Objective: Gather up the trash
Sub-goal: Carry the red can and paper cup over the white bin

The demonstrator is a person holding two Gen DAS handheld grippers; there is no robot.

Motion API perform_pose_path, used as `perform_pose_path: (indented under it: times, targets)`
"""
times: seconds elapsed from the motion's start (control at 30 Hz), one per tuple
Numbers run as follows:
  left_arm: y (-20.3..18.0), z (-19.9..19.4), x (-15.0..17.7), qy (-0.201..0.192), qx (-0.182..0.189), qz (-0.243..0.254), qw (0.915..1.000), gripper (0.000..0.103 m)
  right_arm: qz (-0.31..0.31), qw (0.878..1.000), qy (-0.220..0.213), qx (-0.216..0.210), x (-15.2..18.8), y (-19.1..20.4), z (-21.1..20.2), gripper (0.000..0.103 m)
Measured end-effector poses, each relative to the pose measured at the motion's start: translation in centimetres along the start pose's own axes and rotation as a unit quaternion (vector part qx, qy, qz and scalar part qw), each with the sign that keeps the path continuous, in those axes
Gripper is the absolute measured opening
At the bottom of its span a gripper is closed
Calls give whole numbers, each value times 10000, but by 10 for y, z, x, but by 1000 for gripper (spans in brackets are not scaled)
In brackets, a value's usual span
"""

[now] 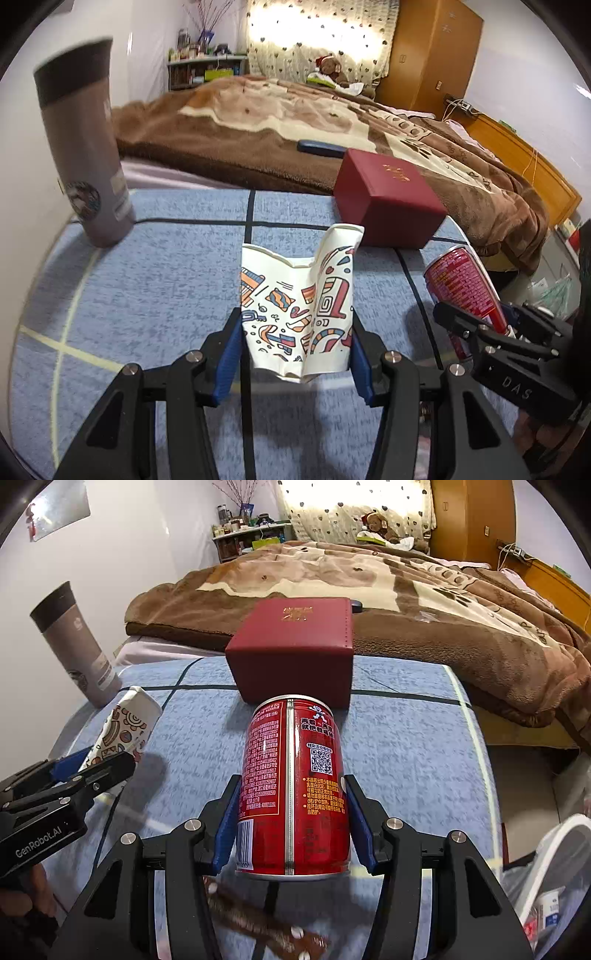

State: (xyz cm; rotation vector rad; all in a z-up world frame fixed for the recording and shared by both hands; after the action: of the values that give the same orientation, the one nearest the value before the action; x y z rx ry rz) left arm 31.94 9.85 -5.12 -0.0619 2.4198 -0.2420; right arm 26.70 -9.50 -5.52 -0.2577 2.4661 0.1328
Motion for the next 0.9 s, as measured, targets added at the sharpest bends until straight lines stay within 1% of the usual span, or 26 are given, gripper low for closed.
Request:
perform_pose_path:
  times: [0.2, 0.47, 0.67, 0.9]
  targets:
    - [-15, -27, 12, -180, 19, 100, 9998, 54, 5, 9998, -187, 34, 7, -6, -25, 54]
    - [-48, -64, 27, -404, 136, 285, 9987, 54, 104, 9991, -412, 79, 18, -22, -57, 54]
    - [-80, -89, 38, -584, 286, 542, 9964, 54, 240, 9979, -596, 113, 30, -39, -79, 54]
    - [-124, -103, 50, -642, 483, 834, 9933, 54, 337, 9960, -749, 358, 52, -66, -109, 54]
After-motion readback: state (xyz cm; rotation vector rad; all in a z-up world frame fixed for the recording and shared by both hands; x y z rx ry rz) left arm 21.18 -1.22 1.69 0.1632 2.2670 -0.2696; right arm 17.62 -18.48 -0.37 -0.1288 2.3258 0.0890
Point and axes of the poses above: each gripper's, at about its wrist camera, not at the fingertips, and z roughly the way its jaws point, y to its left, x to its underside, the point moved 5 cm from there along z, roughly the way its jaws point, and after that the axes turned 5 degrees about -z, right-handed, at the moved point
